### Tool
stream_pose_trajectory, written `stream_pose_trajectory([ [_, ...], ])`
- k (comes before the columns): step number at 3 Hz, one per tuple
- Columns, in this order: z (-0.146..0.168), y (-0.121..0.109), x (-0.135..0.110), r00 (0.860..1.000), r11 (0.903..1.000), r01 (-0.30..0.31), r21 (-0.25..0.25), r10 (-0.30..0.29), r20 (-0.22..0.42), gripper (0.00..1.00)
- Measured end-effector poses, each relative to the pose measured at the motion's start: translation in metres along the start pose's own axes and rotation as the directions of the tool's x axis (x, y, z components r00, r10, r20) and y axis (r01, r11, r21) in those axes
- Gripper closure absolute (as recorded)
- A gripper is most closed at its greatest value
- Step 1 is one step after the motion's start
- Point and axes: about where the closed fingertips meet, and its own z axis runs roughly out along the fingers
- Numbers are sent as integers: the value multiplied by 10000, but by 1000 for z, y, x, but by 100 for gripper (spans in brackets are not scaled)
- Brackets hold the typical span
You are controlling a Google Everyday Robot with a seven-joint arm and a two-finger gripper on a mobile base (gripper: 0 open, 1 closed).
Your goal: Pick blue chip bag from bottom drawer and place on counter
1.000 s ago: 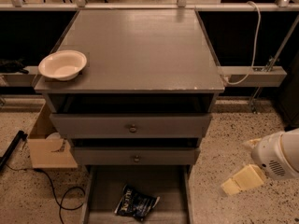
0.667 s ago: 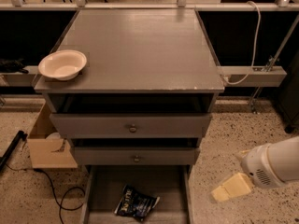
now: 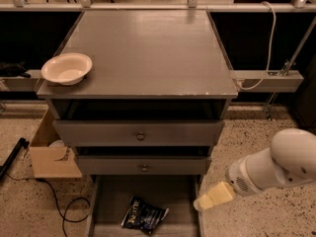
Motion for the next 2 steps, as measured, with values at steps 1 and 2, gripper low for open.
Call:
stream_pose_trajectory([
  [1, 24, -3, -5, 9990, 9984, 279, -495, -262, 358, 0],
  [2, 23, -4, -3, 9989, 9984, 245, -518, -223, 415, 0],
])
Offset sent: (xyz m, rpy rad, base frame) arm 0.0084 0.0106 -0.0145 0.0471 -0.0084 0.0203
